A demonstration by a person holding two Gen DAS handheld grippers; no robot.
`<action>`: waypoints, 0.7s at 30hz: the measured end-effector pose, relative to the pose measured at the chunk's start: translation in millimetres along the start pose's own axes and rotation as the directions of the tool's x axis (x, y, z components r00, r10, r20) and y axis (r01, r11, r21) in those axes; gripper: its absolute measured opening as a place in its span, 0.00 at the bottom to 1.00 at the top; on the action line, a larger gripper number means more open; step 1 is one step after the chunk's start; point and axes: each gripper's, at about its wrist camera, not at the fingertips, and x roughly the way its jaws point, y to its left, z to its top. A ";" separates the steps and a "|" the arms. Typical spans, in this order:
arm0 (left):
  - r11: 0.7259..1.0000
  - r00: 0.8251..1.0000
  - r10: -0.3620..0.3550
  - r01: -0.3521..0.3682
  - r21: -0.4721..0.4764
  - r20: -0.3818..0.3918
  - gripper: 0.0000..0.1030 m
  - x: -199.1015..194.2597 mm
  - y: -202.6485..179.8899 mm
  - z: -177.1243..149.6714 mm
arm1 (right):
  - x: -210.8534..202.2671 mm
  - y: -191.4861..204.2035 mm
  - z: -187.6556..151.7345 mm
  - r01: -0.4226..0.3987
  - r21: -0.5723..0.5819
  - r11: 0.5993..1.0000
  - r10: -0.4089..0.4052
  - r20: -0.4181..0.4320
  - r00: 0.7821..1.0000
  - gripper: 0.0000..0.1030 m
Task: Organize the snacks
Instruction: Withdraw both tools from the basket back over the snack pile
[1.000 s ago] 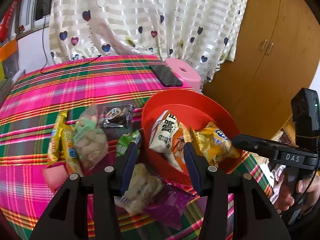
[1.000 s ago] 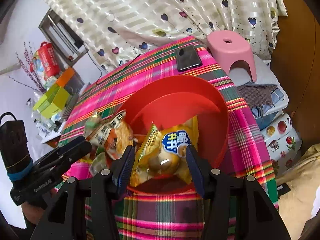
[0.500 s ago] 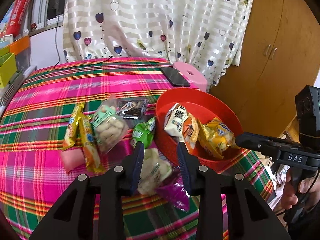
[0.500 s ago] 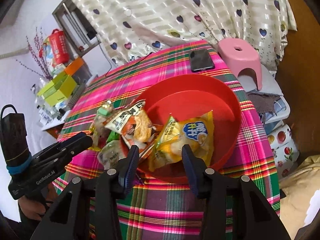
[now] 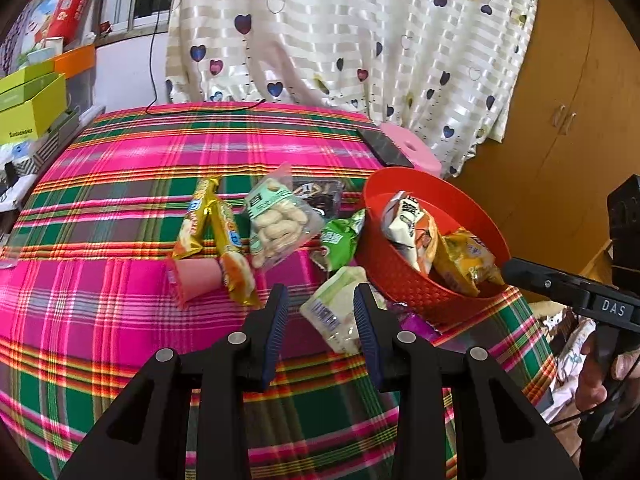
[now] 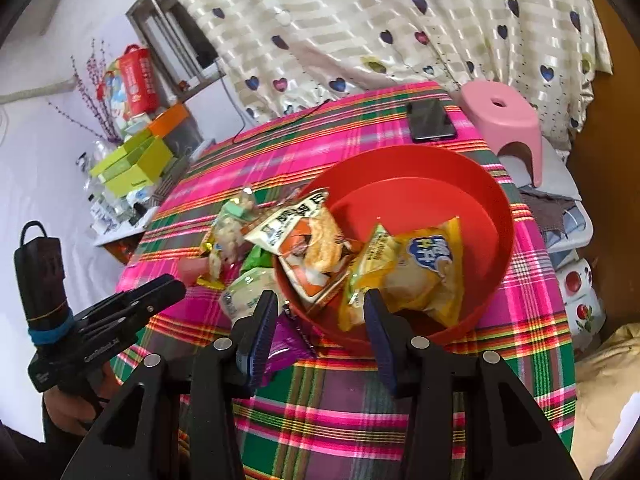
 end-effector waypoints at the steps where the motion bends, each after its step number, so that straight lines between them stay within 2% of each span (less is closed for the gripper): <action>1: 1.000 1.000 0.003 -0.003 -0.003 0.000 0.35 -0.6 1.3 -0.2 | 0.4 0.9 0.0 -0.002 -0.002 1.000 0.002 -0.001 1.000 0.42; 21: 0.992 0.999 0.032 -0.035 -0.119 -0.025 0.35 -3.4 45.0 -6.4 | 10.4 28.0 0.2 -0.034 -0.047 0.998 0.033 -0.025 0.999 0.47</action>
